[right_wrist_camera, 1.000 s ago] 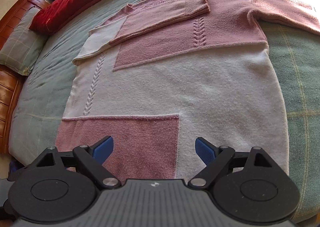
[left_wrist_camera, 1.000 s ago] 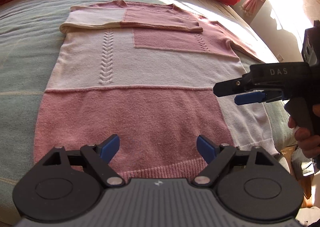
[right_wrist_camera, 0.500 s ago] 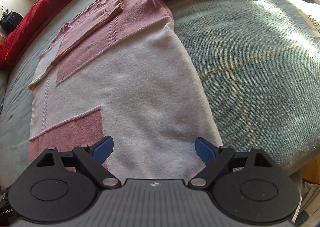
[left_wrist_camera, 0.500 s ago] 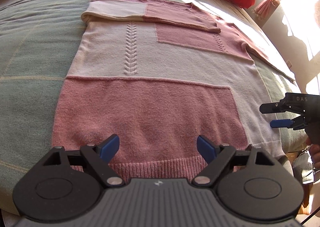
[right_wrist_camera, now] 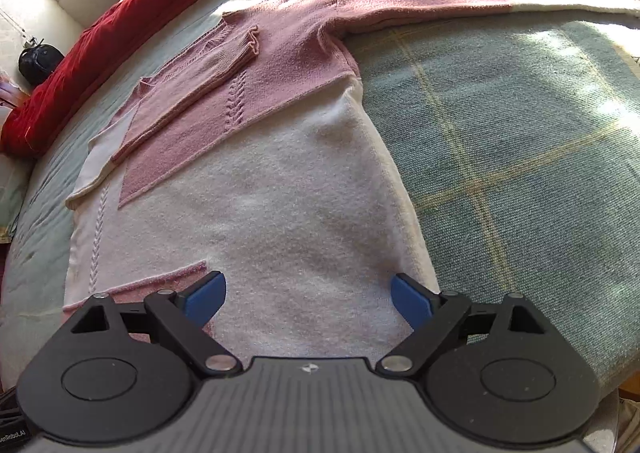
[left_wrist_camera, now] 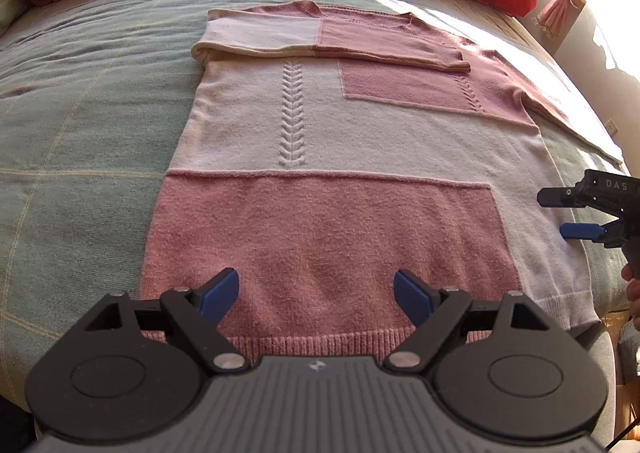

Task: Fold clothes
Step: 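Move the right tool toward the white cuff of the outstretched sleeve, then lower the right tool onto the white cuff and close on it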

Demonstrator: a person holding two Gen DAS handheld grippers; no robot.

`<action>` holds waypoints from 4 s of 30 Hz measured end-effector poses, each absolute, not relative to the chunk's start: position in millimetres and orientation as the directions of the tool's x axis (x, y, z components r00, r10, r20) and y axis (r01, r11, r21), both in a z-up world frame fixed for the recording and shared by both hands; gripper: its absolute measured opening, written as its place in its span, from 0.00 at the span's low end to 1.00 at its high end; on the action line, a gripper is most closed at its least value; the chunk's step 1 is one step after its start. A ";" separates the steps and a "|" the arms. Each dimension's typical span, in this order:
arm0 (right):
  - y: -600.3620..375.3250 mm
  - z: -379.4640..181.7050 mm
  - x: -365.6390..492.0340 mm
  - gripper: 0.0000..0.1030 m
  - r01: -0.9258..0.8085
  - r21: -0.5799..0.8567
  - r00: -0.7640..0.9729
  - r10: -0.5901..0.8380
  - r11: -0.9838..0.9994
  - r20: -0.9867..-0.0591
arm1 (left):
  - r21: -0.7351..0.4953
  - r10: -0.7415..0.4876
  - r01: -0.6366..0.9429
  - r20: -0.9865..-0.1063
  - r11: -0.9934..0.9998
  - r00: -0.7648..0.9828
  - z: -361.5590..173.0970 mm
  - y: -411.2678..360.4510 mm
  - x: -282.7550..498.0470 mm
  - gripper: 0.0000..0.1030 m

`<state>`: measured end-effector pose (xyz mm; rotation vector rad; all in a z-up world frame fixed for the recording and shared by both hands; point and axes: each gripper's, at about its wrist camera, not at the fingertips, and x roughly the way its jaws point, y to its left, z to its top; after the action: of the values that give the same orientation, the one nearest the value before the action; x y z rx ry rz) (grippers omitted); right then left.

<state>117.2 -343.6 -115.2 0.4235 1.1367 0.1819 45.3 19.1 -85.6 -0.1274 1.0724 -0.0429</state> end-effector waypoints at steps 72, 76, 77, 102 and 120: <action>-324.3 -114.9 276.5 0.90 -0.092 0.412 0.590 0.383 0.906 -0.710 | 0.007 -0.078 0.141 -0.804 0.990 0.590 -91.4 -14.0 123.9 0.97; -345.4 -95.5 263.7 0.90 -0.123 0.399 0.602 0.388 0.909 -0.698 | 0.006 -0.128 0.215 -0.788 0.977 0.603 -83.5 -35.9 127.0 0.97; -356.2 -91.6 262.1 0.90 -0.118 0.401 0.607 0.386 0.908 -0.695 | 0.006 -0.142 0.236 -0.782 0.972 0.607 -81.4 -43.1 127.3 0.97; -682.9 -159.3 244.2 0.67 0.415 0.716 0.762 0.216 0.561 -0.610 | 0.023 -0.305 0.508 -0.776 0.861 0.552 -69.2 -163.0 148.7 0.81; -721.3 -211.4 283.3 0.07 0.388 0.819 0.814 0.259 0.423 -0.519 | 0.015 -0.338 0.537 -0.762 0.844 0.552 -68.2 -173.0 162.8 0.77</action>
<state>283.3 -721.3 -211.4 1.1545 0.6509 -0.0880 162.8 -173.0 -68.2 0.2588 0.8382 -0.5241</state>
